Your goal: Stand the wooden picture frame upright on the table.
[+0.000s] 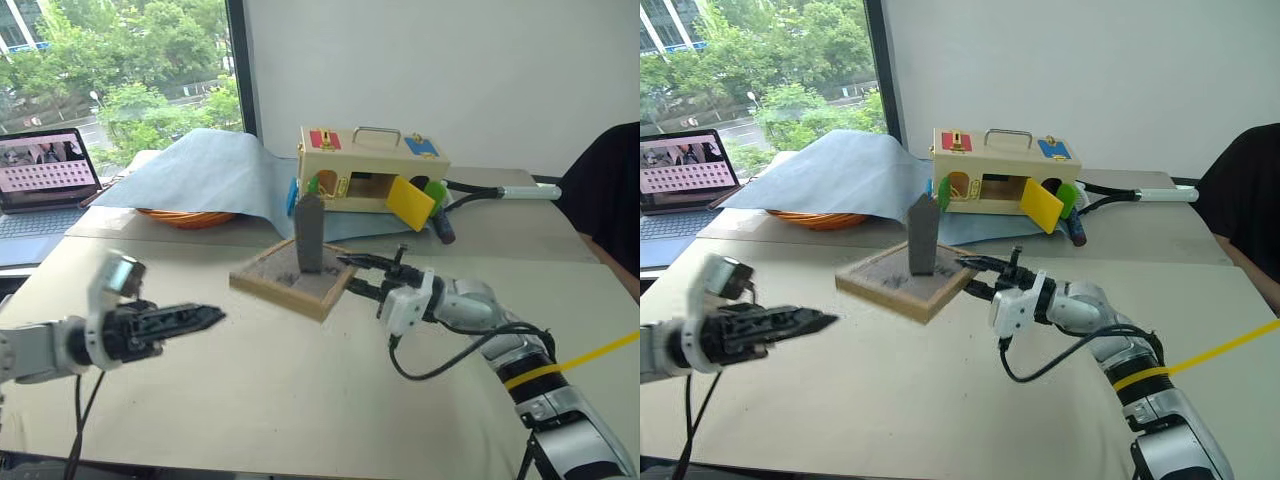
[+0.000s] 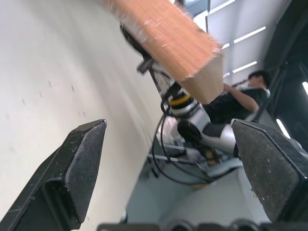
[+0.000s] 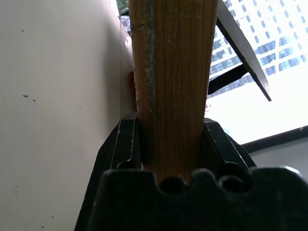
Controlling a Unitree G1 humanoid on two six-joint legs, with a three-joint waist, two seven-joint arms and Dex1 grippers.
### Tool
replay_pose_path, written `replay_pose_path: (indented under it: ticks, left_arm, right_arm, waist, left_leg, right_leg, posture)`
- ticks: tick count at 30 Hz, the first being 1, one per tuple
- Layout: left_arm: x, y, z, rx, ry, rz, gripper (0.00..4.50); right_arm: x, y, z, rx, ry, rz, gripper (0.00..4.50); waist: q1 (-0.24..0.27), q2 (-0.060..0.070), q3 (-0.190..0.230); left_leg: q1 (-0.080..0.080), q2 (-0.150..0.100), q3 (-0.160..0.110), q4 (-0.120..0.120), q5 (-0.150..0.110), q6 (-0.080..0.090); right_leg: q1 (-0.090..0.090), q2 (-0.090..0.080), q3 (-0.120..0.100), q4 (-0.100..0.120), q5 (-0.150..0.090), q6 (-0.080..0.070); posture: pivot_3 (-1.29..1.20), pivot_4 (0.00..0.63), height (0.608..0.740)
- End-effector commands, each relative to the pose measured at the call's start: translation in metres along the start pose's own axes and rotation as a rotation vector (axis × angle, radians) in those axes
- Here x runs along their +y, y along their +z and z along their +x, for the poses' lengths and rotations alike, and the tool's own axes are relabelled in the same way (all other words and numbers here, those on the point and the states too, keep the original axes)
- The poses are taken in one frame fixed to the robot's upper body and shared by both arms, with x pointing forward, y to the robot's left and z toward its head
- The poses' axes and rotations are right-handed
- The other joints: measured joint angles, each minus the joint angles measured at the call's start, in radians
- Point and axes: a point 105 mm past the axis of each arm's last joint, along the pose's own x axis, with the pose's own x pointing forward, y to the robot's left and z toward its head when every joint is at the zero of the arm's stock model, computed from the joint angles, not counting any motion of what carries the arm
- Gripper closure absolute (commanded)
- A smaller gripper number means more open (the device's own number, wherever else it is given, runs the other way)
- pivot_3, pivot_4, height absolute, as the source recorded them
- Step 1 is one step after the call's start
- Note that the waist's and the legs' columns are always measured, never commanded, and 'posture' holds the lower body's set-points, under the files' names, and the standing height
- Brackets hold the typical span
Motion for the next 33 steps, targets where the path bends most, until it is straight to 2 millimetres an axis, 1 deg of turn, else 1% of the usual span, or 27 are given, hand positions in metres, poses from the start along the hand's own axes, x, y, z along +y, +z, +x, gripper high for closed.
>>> replay_pose_path:
  ticks: [1,2,3,4,5,6,7,8,9,11,13,16,17,21,24,28,30,33]
  left_arm:
    - [-0.009,0.006,0.004,-0.061,0.066,0.298,0.0]
    - [-0.009,0.005,0.006,-0.075,0.081,0.344,0.0]
    - [-0.006,0.002,0.007,-0.066,0.105,0.364,0.0]
    - [-0.001,-0.003,0.009,-0.044,0.141,0.382,0.0]
    - [0.006,-0.006,0.011,-0.032,0.187,0.42,0.0]
    - [0.014,-0.009,0.012,-0.02,0.224,0.435,0.0]
    - [0.02,-0.011,0.014,-0.011,0.246,0.437,0.0]
    - [0.025,-0.013,0.015,0.004,0.261,0.428,0.0]
    - [0.032,-0.009,0.017,-0.025,0.281,0.456,0.0]
    - [0.039,-0.003,0.02,-0.066,0.306,0.486,0.0]
    - [0.041,-0.006,0.025,-0.024,0.294,0.545,0.0]
    - [0.037,-0.013,0.033,0.003,0.228,0.569,0.0]
    - [0.036,-0.016,0.035,0.015,0.209,0.579,0.0]
    - [0.034,-0.021,0.037,0.03,0.171,0.599,0.0]
    - [0.032,-0.019,0.037,0.004,0.154,0.591,0.0]
    - [0.033,-0.019,0.036,0.023,0.157,0.605,0.0]
    - [0.034,-0.02,0.035,0.03,0.16,0.61,0.0]
    - [0.038,-0.021,0.035,0.044,0.182,0.601,0.0]
  right_arm:
    - [-0.02,0.007,-0.006,-0.049,-0.019,0.461,3.27]
    - [-0.02,0.006,-0.006,-0.05,-0.006,0.56,3.27]
    - [-0.019,0.005,-0.007,-0.05,0.013,0.693,3.27]
    - [-0.015,0.005,-0.007,-0.044,0.048,0.821,3.27]
    - [-0.013,0.004,-0.007,-0.036,0.065,0.891,3.27]
    - [-0.013,0.002,-0.007,-0.033,0.067,1.016,3.28]
    - [-0.013,0.0,-0.007,-0.028,0.067,1.1,3.28]
    - [-0.013,-0.003,-0.007,-0.011,0.057,1.143,3.28]
    - [-0.01,-0.006,-0.007,0.005,0.071,1.2,3.28]
    - [-0.004,-0.011,-0.006,0.038,0.089,1.257,3.28]
    - [-0.001,-0.016,-0.004,0.048,0.083,1.276,3.28]
    - [0.01,-0.032,0.001,0.088,0.071,1.261,3.28]
    - [0.014,-0.04,0.002,0.121,0.061,1.238,3.28]
    - [0.027,-0.055,0.005,0.154,0.038,1.24,3.28]
    - [0.037,-0.057,0.004,0.162,0.057,1.251,3.28]
    - [0.052,-0.05,0.001,0.154,0.091,1.277,3.28]
    - [0.054,-0.048,0.001,0.151,0.092,1.279,3.28]
    - [0.063,-0.047,0.001,0.167,0.094,1.275,3.28]
  waist:
    - [0.002,0.0,0.0]
    - [0.003,0.0,0.0]
    - [0.005,0.0,0.0]
    - [0.005,0.0,0.0]
    - [0.005,0.0,0.0]
    - [0.005,0.0,0.0]
    - [0.004,0.0,0.0]
    - [0.004,0.0,0.0]
    - [0.003,0.0,0.0]
    - [0.004,0.0,0.0]
    - [0.003,0.0,0.0]
    - [0.001,0.0,0.0]
    - [0.0,0.0,0.0]
    - [-0.005,0.0,0.0]
    - [-0.01,0.0,0.0]
    - [-0.013,0.0,0.0]
    - [-0.014,0.0,0.0]
    - [-0.013,0.0,0.0]
  left_leg:
    - [0.0,0.0,0.0,0.0,0.0,0.0]
    - [0.0,0.0,0.0,0.0,0.0,0.0]
    - [0.0,0.0,0.0,0.0,0.0,0.0]
    - [0.0,0.0,0.0,0.0,0.0,0.0]
    - [0.0,0.0,0.0,0.0,0.0,0.0]
    - [0.001,0.0,0.0,0.0,0.0,0.0]
    - [0.001,0.0,0.0,0.0,0.0,0.0]
    - [0.001,0.0,0.0,0.0,0.0,0.0]
    - [0.001,0.0,0.0,0.0,0.0,0.0]
    - [0.001,0.0,0.0,0.0,0.001,0.0]
    - [0.0,0.0,0.0,-0.001,0.001,0.0]
    - [0.0,0.0,0.0,-0.002,0.0,0.0]
    - [0.0,0.0,0.0,-0.003,0.0,0.0]
    - [0.0,0.0,0.001,-0.005,0.0,0.001]
    - [0.001,0.0,0.0,-0.005,0.0,0.0]
    - [0.001,0.0,0.0,-0.004,0.001,0.001]
    - [0.001,0.0,0.0,-0.004,0.001,0.001]
    - [0.001,0.0,0.0,-0.004,0.001,0.001]
  right_leg:
    - [0.0,0.0,0.0,0.0,0.0,0.0]
    - [0.0,0.0,0.0,0.0,0.0,0.0]
    - [0.0,0.0,0.0,0.0,0.0,0.0]
    - [0.0,0.0,0.0,0.001,0.0,0.0]
    - [0.0,0.0,0.0,0.001,0.0,0.0]
    - [0.0,0.0,0.0,0.001,0.0,0.0]
    - [0.0,0.0,0.0,0.0,0.0,0.0]
    - [0.0,0.0,0.0,0.0,0.0,0.0]
    - [-0.001,0.001,0.0,0.0,0.0,0.0]
    - [-0.001,0.001,0.001,0.0,0.0,0.0]
    - [-0.001,0.001,0.001,-0.001,0.0,0.0]
    - [-0.001,0.001,0.001,-0.004,0.0,0.0]
    - [-0.001,0.001,0.001,-0.005,0.0,0.0]
    - [-0.001,0.001,0.001,-0.006,0.0,0.0]
    - [0.0,0.001,0.001,-0.006,0.001,0.0]
    - [0.0,0.001,0.0,-0.006,0.001,0.002]
    - [0.0,0.001,0.0,-0.006,0.001,0.002]
    - [0.0,0.001,0.001,-0.006,0.001,0.002]
  posture:
    - [0.0,0.15,0.67]
    - [0.0,0.15,0.67]
    - [0.0,0.15,0.67]
    - [0.0,0.15,0.67]
    - [0.0,0.15,0.67]
    - [0.0,0.15,0.67]
    - [0.0,0.15,0.67]
    - [0.0,0.15,0.67]
    - [0.0,0.15,0.67]
    - [0.0,0.15,0.67]
    - [0.0,0.15,0.67]
    - [0.0,0.15,0.67]
    - [0.0,0.15,0.67]
    - [0.0,0.15,0.67]
    - [0.0,0.15,0.67]
    - [0.0,0.15,0.67]
    - [0.0,0.15,0.67]
    - [0.0,0.15,0.67]
